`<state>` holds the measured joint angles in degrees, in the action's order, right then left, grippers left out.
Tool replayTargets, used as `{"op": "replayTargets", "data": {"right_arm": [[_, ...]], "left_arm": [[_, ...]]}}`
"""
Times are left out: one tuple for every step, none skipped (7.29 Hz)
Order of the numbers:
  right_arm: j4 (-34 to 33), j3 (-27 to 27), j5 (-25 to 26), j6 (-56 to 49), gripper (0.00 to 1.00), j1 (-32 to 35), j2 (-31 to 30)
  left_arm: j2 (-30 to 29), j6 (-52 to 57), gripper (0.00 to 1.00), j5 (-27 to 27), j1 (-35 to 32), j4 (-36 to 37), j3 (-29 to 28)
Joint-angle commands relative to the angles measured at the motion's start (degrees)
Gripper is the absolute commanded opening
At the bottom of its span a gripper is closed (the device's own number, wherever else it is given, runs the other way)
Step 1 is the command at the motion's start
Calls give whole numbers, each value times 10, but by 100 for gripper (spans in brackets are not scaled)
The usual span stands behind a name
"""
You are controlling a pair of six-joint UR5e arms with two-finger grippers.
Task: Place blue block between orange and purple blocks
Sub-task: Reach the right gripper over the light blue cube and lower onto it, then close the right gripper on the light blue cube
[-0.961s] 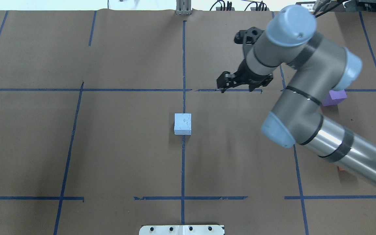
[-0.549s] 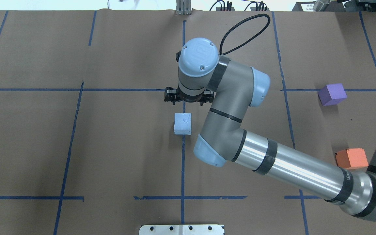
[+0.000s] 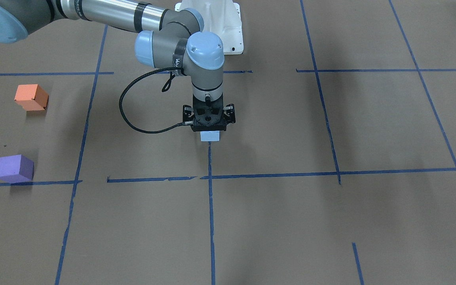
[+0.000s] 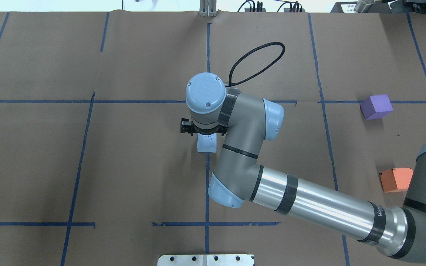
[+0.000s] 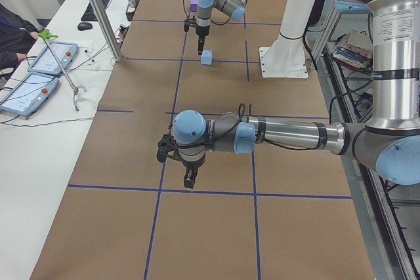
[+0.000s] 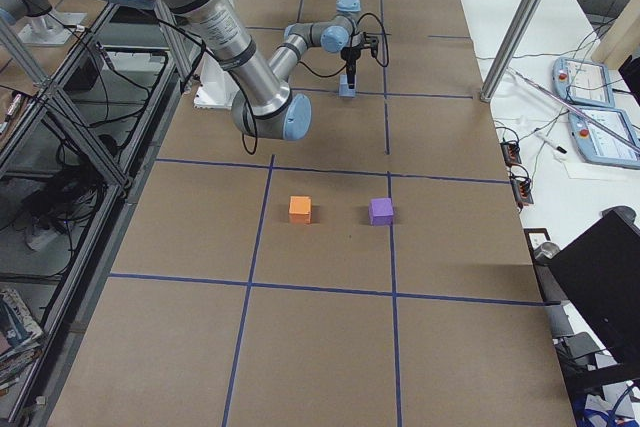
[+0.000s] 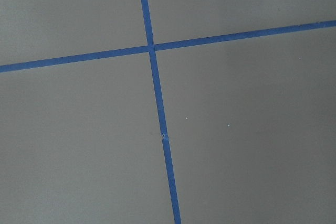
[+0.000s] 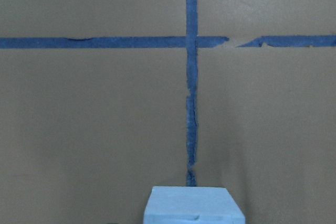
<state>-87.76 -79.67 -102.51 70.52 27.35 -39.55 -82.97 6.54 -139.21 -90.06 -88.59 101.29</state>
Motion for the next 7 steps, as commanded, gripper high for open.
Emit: {"op": "replayTargets", "data": {"right_arm": [[2, 22, 9, -1, 100, -12, -1], [3, 22, 9, 3, 81, -12, 1], [5, 22, 9, 13, 12, -11, 4], [5, 22, 9, 13, 2, -10, 4], [4, 13, 9, 12, 2, -2, 4], [3, -1, 6, 9, 2, 12, -4], [1, -34, 2, 2, 2, 32, -38]], "left_arm": [[0, 1, 100, 0, 1, 0, 0], [0, 1, 100, 0, 0, 0, -1], [0, 1, 100, 0, 1, 0, 0], [0, 1, 100, 0, 1, -1, 0], [0, 1, 100, 0, 0, 0, -1], [0, 1, 100, 0, 1, 0, 0], [0, 0, 100, 0, 1, 0, 0]]}}
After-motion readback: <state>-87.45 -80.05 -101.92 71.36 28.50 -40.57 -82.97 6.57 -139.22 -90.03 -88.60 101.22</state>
